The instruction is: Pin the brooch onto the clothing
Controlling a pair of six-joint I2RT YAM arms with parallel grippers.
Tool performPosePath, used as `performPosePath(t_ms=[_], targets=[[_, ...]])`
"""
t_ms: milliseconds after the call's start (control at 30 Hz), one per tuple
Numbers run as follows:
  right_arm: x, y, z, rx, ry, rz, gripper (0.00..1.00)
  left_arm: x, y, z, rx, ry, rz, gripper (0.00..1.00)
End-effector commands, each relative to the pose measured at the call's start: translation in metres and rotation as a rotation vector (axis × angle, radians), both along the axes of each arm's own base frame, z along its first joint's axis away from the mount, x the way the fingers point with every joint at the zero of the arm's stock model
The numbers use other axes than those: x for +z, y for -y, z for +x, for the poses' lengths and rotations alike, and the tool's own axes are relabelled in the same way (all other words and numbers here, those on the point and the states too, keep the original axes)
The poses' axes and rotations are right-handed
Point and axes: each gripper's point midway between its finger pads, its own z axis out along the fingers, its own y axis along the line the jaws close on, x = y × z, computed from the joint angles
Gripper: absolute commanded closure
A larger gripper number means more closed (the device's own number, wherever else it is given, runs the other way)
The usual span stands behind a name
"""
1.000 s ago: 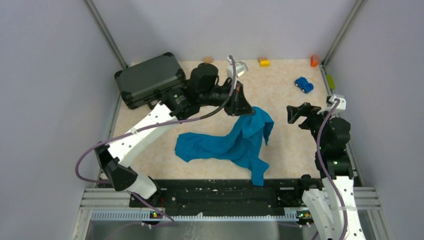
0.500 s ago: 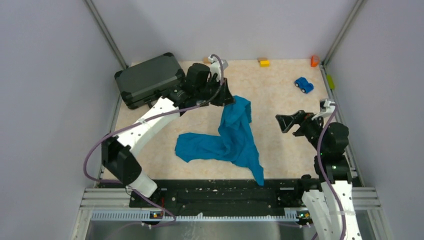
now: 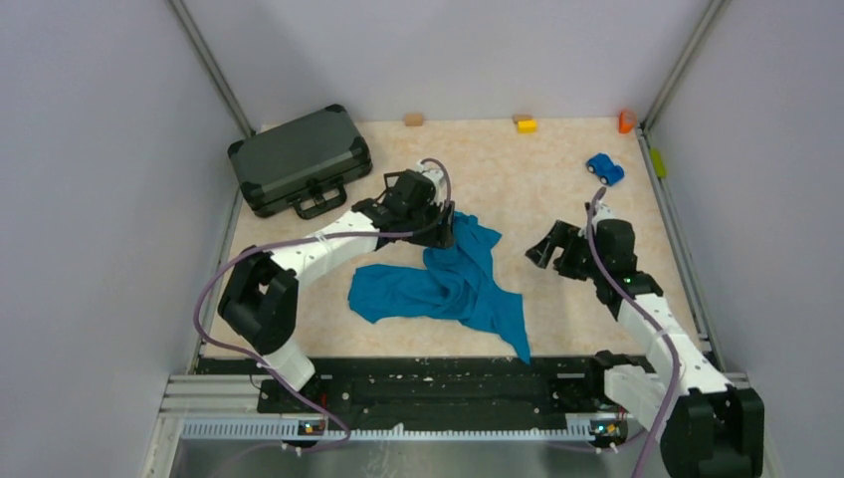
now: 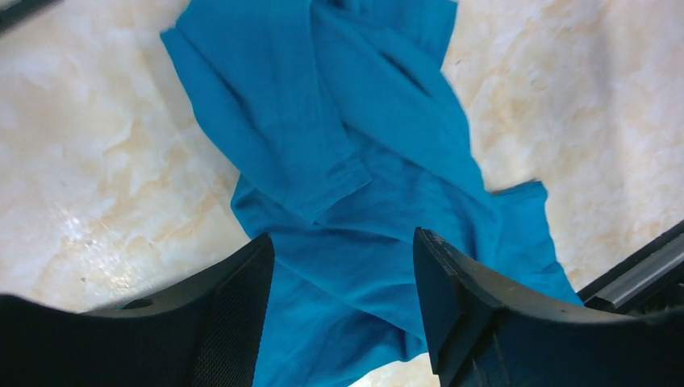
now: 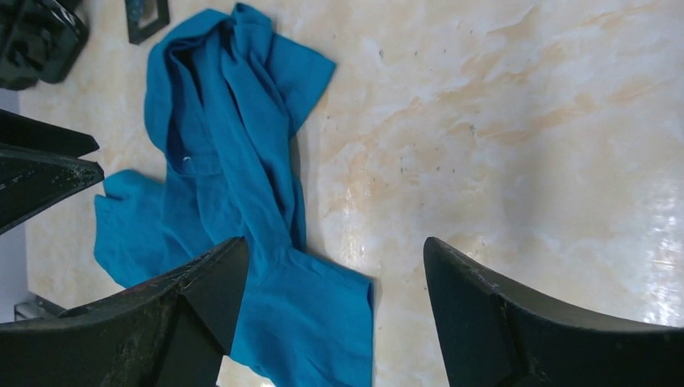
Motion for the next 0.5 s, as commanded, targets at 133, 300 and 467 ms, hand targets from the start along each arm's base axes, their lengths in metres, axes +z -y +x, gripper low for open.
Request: performPosePath(t_ms=[133,300,467], targets=[[-0.009,-0.023,0.048,0.025,0.050,-0.077,0.23,-0.034,0.000,0.014,0.118,-0.043,-0.054,0.38],[-0.014,-0.032,0.082,-0.015,0.067,-0.217,0.23,-0.045,-0.011,0.027,0.199,-0.002,-0.038,0.45],[-0.037,-0.047,0.108,-0.011,0.034,-0.307,0.26,-0.059,-0.008,0.027,0.198,-0.020,-0.039,0.50]])
